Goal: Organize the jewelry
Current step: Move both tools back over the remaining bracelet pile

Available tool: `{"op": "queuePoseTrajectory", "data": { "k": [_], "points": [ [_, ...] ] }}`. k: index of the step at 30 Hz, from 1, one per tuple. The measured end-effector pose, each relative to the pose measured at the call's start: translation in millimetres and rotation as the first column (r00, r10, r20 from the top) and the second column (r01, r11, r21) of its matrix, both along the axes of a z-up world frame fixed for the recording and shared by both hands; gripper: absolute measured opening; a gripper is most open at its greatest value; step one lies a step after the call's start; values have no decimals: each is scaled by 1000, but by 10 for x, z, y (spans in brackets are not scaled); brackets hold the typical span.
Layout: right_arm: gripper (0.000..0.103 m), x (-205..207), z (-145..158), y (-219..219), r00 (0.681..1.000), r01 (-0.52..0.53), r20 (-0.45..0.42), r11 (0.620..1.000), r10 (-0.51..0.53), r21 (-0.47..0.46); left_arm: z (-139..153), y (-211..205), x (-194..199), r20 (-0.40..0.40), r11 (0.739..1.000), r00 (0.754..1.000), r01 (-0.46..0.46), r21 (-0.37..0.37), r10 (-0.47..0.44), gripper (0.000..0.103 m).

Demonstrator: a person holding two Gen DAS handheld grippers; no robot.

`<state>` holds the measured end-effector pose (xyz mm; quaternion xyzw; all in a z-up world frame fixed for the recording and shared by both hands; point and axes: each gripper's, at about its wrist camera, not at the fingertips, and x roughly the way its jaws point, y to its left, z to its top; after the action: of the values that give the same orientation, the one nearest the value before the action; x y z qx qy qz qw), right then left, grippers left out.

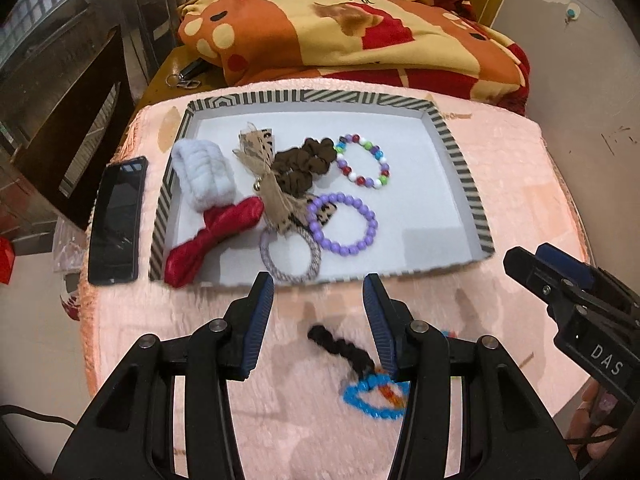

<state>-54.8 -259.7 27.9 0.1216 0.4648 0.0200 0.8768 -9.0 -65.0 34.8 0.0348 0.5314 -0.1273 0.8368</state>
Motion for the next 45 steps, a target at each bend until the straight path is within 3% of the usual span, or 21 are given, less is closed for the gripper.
{"op": "queuePoseTrajectory", "data": {
  "k": [11, 15, 23, 45],
  "points": [
    [56, -489, -24, 32, 1000, -20, 5, 1000, 20, -3, -9, 29, -450, -9, 1000, 1000, -8, -1, 8, 46],
    [56, -637, -50, 39, 1000, -27, 4, 1000, 27, -3, -18, 53, -588, -7, 1000, 1000, -17, -2, 17, 53],
    [56, -889, -104, 49, 999, -33, 1, 999, 33, -14, -24, 57, -815, -3, 1000, 1000, -23, 1, 23, 54],
    [58, -1049, -193, 30, 998, -54, -19, 998, 54, -21, -69, 36, -1005, 5, 999, 1000, -31, 26, 31, 54]
  ]
}}
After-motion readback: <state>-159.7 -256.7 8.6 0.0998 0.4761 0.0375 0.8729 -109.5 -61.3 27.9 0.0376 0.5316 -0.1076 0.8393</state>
